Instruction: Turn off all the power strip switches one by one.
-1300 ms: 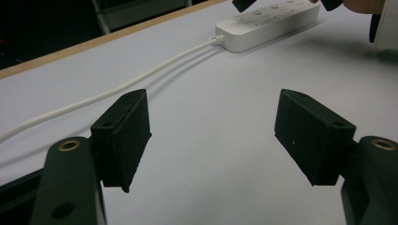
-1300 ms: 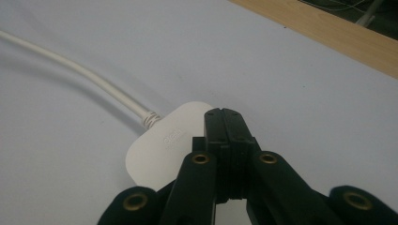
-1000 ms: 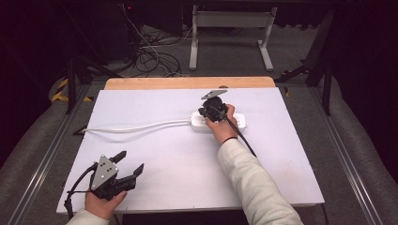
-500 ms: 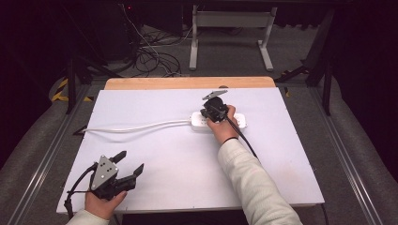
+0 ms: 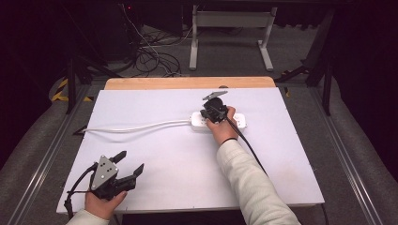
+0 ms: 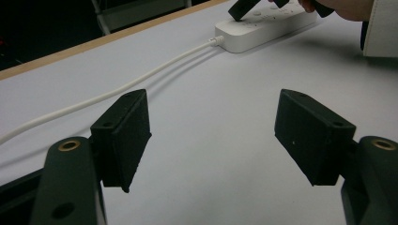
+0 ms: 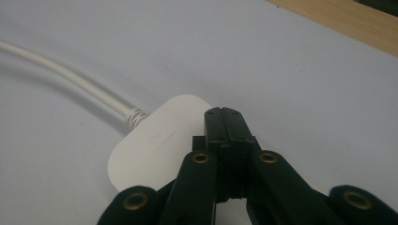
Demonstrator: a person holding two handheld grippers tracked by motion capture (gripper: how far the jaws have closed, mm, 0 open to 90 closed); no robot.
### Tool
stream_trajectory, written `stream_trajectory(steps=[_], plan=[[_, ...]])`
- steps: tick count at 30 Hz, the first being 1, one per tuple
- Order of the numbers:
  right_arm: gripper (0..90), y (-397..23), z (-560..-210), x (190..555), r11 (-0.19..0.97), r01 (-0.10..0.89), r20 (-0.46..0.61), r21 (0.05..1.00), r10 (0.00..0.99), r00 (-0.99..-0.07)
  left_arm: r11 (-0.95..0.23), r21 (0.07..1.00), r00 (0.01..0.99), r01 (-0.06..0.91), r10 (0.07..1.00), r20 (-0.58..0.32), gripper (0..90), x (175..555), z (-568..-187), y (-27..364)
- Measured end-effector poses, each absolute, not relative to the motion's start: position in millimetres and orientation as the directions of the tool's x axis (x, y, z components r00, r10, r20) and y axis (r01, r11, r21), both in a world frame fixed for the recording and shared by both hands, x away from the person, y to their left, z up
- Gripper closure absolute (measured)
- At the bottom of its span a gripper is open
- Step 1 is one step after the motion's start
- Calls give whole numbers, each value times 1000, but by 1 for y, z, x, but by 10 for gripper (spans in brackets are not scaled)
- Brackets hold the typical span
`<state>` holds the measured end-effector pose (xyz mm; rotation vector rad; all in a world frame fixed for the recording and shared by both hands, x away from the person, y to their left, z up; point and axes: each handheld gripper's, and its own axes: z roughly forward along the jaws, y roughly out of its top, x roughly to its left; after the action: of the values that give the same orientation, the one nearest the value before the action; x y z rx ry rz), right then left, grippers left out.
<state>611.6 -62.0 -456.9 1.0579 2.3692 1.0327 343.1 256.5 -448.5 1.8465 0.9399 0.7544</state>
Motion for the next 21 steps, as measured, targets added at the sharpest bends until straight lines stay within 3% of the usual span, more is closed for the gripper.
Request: stream_trajectory(steps=[21], plan=[[900,-60,-456,611,457,511,-23,728,761,-648,-308,905,523,293,844,117,278,343,-449,256]])
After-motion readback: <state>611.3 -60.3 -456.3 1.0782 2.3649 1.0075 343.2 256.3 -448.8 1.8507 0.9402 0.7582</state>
